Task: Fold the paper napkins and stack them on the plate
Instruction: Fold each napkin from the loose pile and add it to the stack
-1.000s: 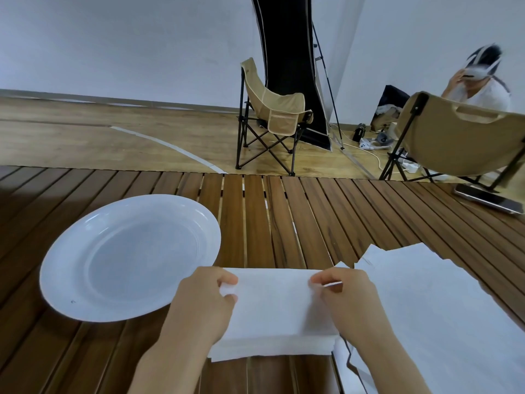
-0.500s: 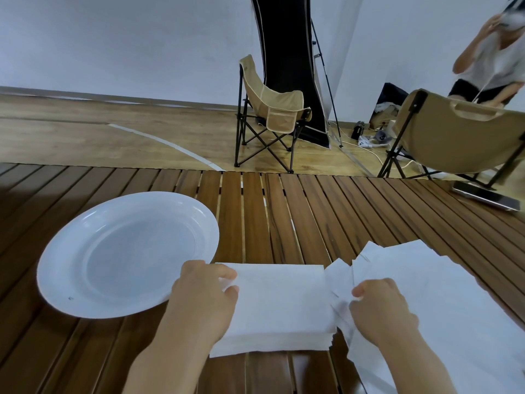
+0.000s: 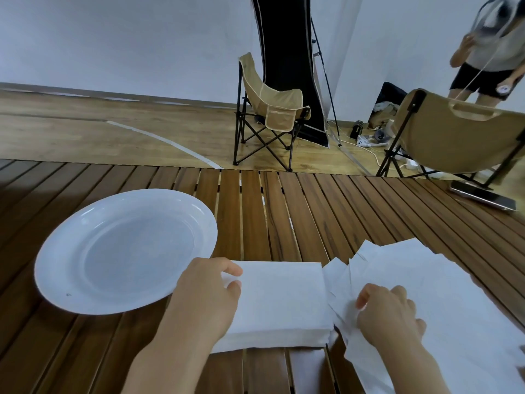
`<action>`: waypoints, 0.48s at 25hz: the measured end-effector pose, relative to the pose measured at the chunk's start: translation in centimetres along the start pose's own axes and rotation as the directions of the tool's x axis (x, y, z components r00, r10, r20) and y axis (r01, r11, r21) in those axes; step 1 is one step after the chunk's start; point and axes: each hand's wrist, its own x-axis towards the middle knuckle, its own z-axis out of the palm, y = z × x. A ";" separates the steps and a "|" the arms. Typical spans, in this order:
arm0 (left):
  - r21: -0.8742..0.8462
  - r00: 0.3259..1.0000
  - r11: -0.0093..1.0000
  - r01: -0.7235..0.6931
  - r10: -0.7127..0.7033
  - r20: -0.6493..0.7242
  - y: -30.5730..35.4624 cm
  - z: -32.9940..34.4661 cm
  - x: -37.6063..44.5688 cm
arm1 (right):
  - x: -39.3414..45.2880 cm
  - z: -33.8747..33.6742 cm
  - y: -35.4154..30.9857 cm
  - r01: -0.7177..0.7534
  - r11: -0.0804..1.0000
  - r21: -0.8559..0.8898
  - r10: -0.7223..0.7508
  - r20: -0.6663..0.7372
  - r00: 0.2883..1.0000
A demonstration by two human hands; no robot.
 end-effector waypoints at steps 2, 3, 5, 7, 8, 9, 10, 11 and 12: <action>0.011 1.000 1.000 0.006 -0.006 0.003 -0.1 -0.1 0.1 | 0.1 0.2 0.1 -0.001 1.000 0.001 0.001 -0.003 1.000; 0.011 1.000 1.000 0.011 -0.011 0.005 -0.1 -0.2 0.0 | 0.1 0.3 0.0 0.010 1.000 -0.005 -0.010 -0.006 1.000; 0.008 1.000 1.000 0.019 -0.019 0.007 -0.1 -0.3 0.0 | 0.3 0.5 -0.2 0.028 0.999 -0.023 -0.029 -0.011 1.000; 0.005 1.000 1.000 0.022 -0.022 0.005 0.1 -0.3 -0.1 | 0.4 0.6 -0.3 0.030 0.999 -0.041 -0.031 -0.007 0.999; 0.005 1.000 1.000 0.021 -0.021 0.000 0.1 -0.3 -0.1 | 0.4 0.6 -0.3 0.022 0.999 -0.038 -0.023 -0.006 1.000; 0.006 1.000 1.000 0.021 -0.021 -0.003 0.1 -0.3 0.0 | 0.3 0.6 -0.3 0.015 0.999 -0.030 -0.015 -0.011 1.000; 0.006 1.000 1.000 0.026 -0.025 -0.005 0.1 -0.3 0.0 | 0.3 0.6 -0.4 0.011 1.000 -0.022 -0.012 -0.027 1.000; 0.006 1.000 1.000 0.031 -0.031 -0.005 0.1 -0.2 0.0 | 0.2 0.5 -0.4 0.010 1.000 -0.006 -0.010 -0.044 0.999; 0.005 0.999 0.999 0.031 -0.031 -0.007 0.1 -0.2 0.0 | 0.2 0.3 -0.4 0.007 1.000 0.012 -0.006 -0.071 0.997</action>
